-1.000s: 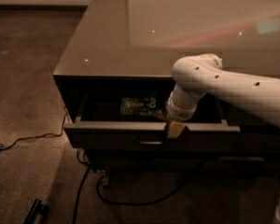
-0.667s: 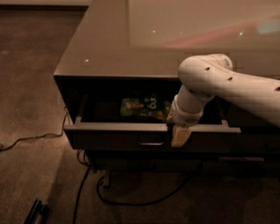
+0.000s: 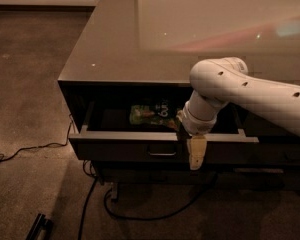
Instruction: Open top drawer
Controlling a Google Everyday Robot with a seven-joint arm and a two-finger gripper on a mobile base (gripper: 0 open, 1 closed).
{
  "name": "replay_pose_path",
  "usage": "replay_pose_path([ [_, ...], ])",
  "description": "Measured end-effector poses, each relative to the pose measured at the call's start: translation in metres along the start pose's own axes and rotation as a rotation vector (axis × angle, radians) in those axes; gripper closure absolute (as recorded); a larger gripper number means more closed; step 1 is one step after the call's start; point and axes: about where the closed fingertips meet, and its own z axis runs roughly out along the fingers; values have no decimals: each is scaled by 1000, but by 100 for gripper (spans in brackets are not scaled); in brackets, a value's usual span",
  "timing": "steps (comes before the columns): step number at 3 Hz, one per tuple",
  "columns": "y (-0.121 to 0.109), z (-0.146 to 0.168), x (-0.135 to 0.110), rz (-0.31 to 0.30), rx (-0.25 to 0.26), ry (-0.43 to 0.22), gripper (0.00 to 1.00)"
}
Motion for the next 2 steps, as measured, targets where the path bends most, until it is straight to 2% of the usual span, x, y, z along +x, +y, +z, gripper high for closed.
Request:
replay_pose_path([
  [2, 14, 14, 6, 27, -33, -28, 0],
])
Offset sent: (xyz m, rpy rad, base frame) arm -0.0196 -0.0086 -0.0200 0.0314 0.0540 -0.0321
